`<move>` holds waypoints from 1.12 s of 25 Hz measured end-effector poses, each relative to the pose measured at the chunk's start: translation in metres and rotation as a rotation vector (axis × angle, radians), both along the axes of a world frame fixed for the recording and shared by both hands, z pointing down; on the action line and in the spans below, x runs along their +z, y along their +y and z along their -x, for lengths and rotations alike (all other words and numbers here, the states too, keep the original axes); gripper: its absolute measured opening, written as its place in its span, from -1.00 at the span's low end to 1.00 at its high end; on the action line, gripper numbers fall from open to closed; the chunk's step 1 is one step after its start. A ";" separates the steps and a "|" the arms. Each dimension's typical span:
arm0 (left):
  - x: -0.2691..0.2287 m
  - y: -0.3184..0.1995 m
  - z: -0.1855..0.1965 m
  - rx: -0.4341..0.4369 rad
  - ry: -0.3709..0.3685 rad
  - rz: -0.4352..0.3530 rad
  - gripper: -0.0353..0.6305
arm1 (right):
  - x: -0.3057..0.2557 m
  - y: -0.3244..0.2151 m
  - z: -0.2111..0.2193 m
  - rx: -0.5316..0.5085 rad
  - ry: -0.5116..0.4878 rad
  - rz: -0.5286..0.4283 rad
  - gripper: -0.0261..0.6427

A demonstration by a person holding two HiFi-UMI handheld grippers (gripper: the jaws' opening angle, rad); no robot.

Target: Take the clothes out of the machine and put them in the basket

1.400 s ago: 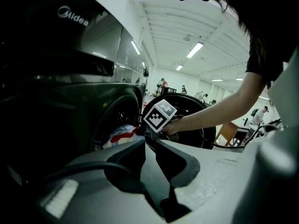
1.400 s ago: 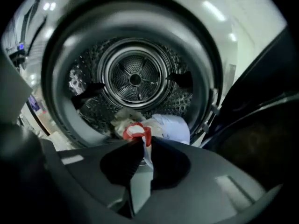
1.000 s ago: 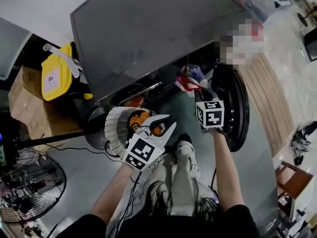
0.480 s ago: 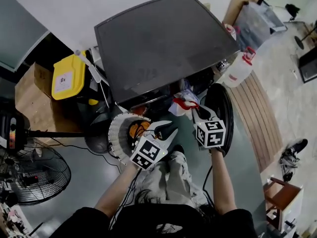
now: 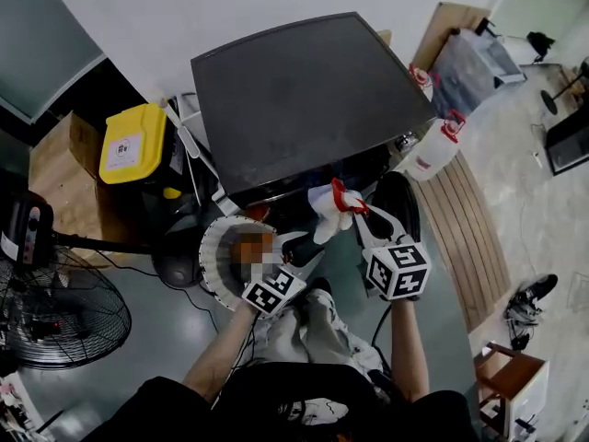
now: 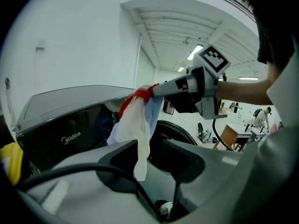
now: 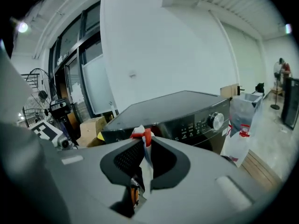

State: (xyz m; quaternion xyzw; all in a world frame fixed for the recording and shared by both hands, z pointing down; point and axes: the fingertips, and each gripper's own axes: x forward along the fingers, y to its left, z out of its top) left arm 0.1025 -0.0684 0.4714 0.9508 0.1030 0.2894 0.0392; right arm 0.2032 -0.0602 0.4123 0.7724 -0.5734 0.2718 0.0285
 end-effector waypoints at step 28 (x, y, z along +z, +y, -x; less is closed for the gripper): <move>-0.014 -0.030 0.005 -0.318 0.078 0.129 -0.82 | -0.209 -0.030 0.087 -0.430 0.023 -0.386 -0.75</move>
